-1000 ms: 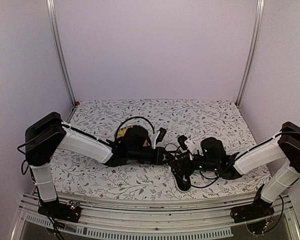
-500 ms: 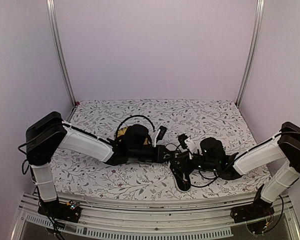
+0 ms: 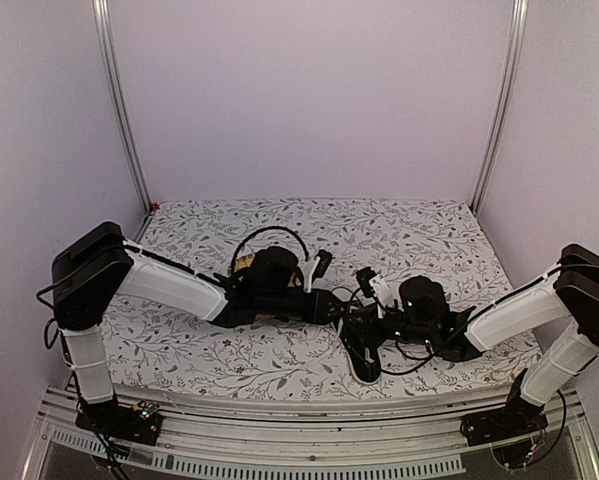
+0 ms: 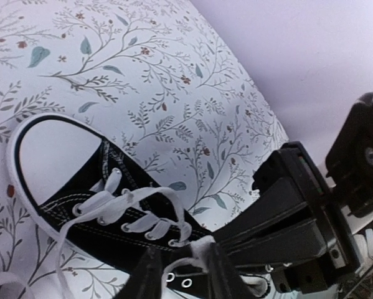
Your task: Tie the shoes
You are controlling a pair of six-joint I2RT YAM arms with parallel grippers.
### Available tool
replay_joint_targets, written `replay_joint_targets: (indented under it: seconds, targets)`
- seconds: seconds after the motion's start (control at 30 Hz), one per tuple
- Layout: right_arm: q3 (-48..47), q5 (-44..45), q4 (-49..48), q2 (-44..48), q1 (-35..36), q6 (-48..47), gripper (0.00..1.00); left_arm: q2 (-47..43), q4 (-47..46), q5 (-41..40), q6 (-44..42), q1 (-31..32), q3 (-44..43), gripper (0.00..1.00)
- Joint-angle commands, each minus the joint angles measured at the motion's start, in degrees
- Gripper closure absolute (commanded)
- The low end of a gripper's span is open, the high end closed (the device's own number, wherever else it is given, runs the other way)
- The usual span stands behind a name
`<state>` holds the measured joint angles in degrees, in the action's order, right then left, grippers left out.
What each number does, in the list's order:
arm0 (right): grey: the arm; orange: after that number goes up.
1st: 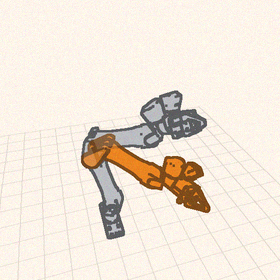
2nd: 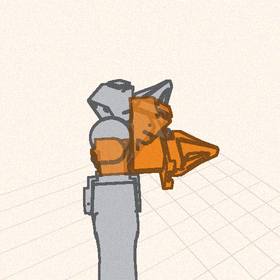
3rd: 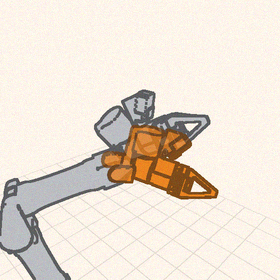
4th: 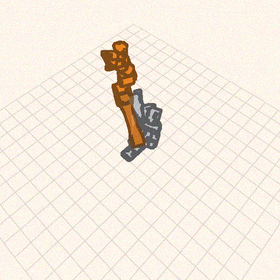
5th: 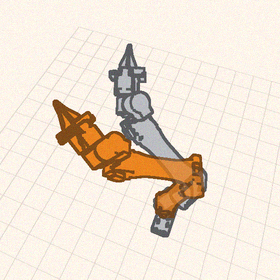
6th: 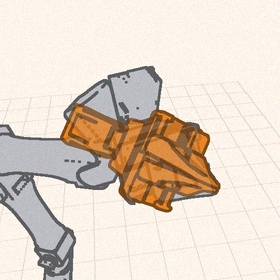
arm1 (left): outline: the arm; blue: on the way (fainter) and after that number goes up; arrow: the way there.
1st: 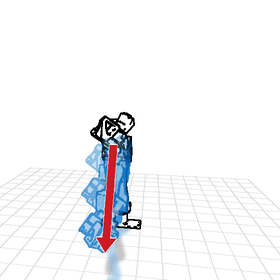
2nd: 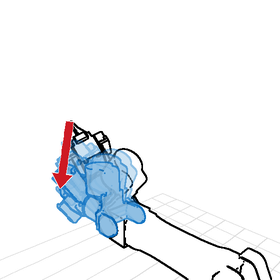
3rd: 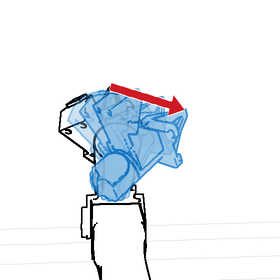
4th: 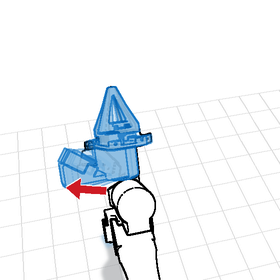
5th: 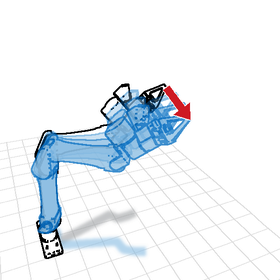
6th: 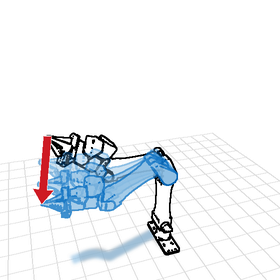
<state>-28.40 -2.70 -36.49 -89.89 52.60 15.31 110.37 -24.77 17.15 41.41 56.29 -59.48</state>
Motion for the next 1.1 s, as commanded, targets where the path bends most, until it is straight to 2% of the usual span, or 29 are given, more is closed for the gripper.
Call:
replay_joint_targets:
  seconds: [0.0, 0.07, 0.2, 0.43, 0.7, 0.77, 0.87, 1.07]
  targets:
    - [1.6, 2.4, -3.8, 1.9, 0.2, 2.6, 0.98, -3.1, 9.9, -5.8, -6.5, -0.3, -0.5, 0.68]
    - [2.2, 2.7, -3.9, 2.3, 0.2, 3.1, 0.98, -2.5, 15.2, -8.9, -8.0, -0.4, -1.8, 0.68]
    - [2.8, 2.7, -3.8, 2.7, 0.2, 4.0, 0.98, 0.0, 22.2, -12.6, -9.5, -0.5, -4.1, 0.74]
    - [2.7, 2.4, -4.2, 2.5, 0.2, 4.6, 0.98, 3.7, 26.4, -17.1, -9.7, -0.2, -6.1, 0.76]
    - [2.4, -0.8, -4.4, 2.6, 0.1, 3.5, 0.98, 7.4, 28.3, -18.9, -9.8, 0.4, -8.1, 0.7]
    - [2.2, -1.7, -4.4, 2.7, 0.2, 3.3, 0.98, 7.9, 28.3, -19.1, -9.7, 0.5, -8.2, 0.76]
    - [1.2, -2.6, -3.9, 2.7, 0.3, 3.7, 0.98, 7.5, 28.3, -20.2, -9.3, 0.5, -7.6, 0.98]
    - [-2.8, -1.3, -1.2, 1.4, 1.4, 5.4, 0.98, 3.0, 23.8, -20.5, -9.8, 0.4, -3.0, 1.0]
